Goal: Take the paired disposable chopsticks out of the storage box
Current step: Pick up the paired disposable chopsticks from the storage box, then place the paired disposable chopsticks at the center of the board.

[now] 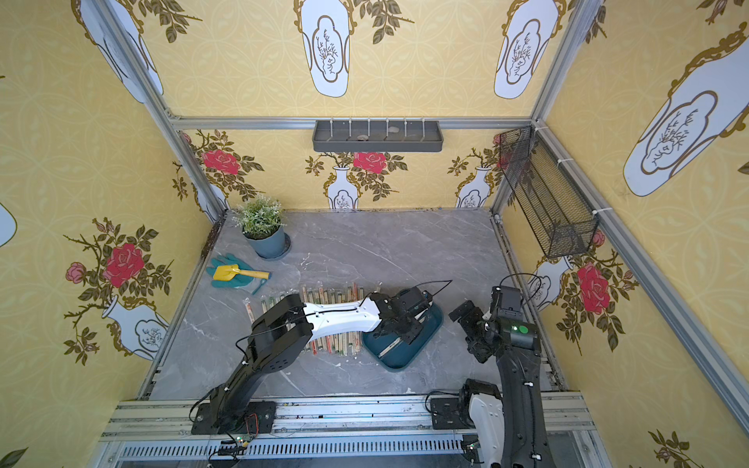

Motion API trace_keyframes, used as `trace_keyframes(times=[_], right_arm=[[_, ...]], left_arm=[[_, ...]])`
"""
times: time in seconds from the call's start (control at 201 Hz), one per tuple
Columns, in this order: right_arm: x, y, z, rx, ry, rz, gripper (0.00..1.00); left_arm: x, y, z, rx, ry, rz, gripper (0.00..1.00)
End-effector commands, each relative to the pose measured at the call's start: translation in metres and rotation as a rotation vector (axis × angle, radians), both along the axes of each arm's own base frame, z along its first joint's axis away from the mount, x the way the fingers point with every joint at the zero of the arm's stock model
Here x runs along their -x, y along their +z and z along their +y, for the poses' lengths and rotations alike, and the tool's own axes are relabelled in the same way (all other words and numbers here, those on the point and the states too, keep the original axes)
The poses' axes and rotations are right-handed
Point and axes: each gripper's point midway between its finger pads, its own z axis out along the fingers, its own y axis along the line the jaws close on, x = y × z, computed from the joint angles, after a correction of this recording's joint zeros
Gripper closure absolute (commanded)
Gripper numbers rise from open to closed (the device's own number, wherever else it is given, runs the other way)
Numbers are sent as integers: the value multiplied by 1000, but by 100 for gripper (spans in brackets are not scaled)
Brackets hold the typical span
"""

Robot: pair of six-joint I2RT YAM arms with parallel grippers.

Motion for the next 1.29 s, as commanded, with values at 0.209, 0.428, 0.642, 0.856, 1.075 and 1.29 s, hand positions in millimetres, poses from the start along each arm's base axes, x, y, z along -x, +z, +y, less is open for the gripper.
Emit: trace_keyframes(times=[0.209,0.428,0.642,0.856,1.075,1.29], right_arm=[[-3,5,-2,15,-3,-13,2],[-4,7,-2,11,-4,-21,3],[-12,11,0,-2,2,-46,3],[-29,13,4,-34,20,-84,3],[-45,10,7,-54,39,-111,2],[-64,13,5,-61,38,-140,3]], left_arm=[[14,-3,9,-38,-28,63,100],[-9,55,5,97,64,17,100],[-55,126,52,214,308,-106,100],[-92,146,192,212,766,-157,100],[-75,102,358,81,1272,-120,100],[-44,76,437,25,1533,-126,100]])
